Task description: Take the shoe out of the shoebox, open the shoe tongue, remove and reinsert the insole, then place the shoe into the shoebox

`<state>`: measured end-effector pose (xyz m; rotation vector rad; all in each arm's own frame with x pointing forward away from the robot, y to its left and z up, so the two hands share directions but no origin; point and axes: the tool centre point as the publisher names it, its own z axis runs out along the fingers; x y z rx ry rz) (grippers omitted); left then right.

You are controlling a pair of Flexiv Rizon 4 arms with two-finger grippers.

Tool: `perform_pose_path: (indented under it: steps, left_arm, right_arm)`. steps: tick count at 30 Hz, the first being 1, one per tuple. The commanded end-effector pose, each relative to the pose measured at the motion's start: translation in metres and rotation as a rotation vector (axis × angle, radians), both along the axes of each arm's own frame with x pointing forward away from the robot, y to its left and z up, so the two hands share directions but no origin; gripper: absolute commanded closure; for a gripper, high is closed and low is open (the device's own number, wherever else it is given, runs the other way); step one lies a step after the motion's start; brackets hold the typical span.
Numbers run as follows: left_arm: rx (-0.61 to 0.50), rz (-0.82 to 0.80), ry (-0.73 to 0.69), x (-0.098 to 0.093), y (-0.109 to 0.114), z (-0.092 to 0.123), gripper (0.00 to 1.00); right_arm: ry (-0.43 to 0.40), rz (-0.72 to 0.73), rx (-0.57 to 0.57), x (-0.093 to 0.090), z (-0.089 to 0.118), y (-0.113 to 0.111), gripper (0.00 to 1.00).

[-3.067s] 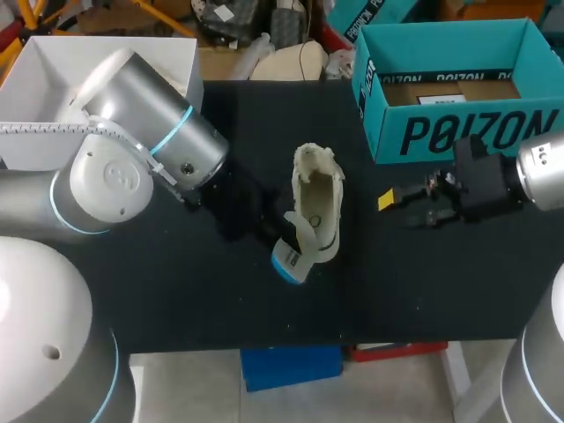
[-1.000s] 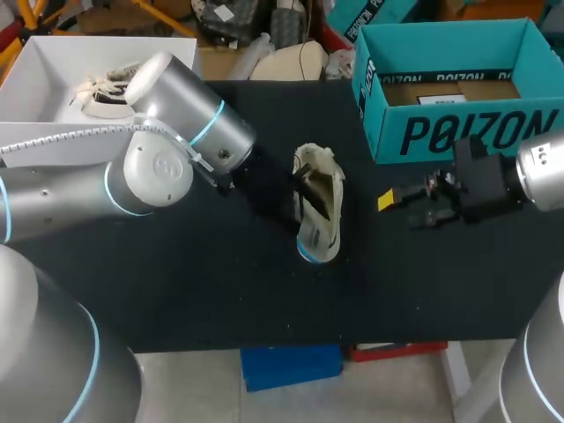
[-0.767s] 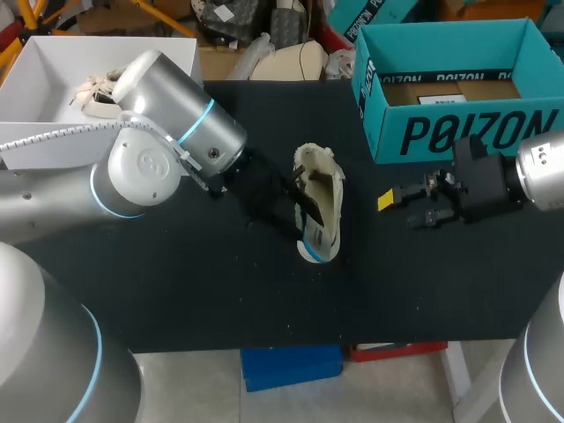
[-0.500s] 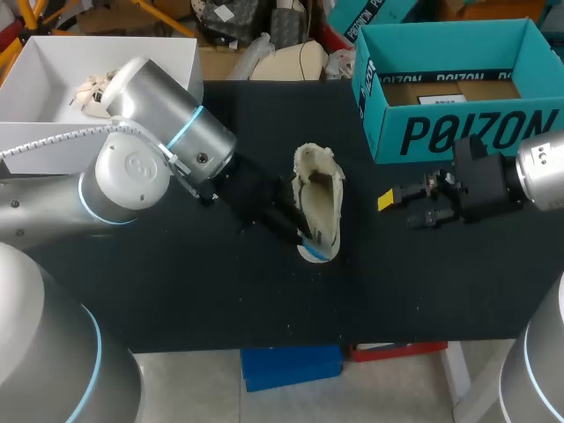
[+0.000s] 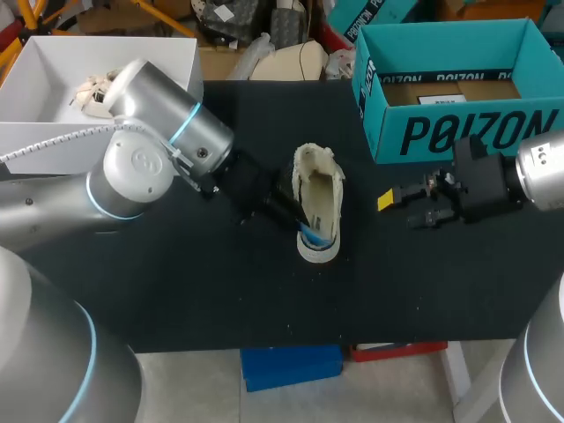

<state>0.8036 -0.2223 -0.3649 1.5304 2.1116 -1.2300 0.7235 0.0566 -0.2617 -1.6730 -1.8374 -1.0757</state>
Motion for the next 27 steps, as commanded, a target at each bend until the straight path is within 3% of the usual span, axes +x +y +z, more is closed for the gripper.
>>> perform_pose_path:
  steps: [1,10,19,27]
  left_arm:
    - [0.015,-0.013,-0.009,0.019,-0.010,-0.010,1.00]
    - [0.069,0.000,-0.085,0.038,-0.015,-0.011,1.00]
    - [0.201,-0.085,-0.142,0.029,-0.018,-0.016,1.00]
    - [0.339,-0.125,-0.176,0.023,-0.017,-0.039,1.00]
  right_arm:
    - [0.001,0.000,-0.001,0.000,0.000,0.000,0.00]
    - [0.001,0.000,-0.001,0.000,0.000,0.000,0.00]
    - [0.001,0.000,-0.001,0.000,0.000,0.000,0.00]
    - [0.001,0.000,-0.001,0.000,0.000,0.000,0.00]
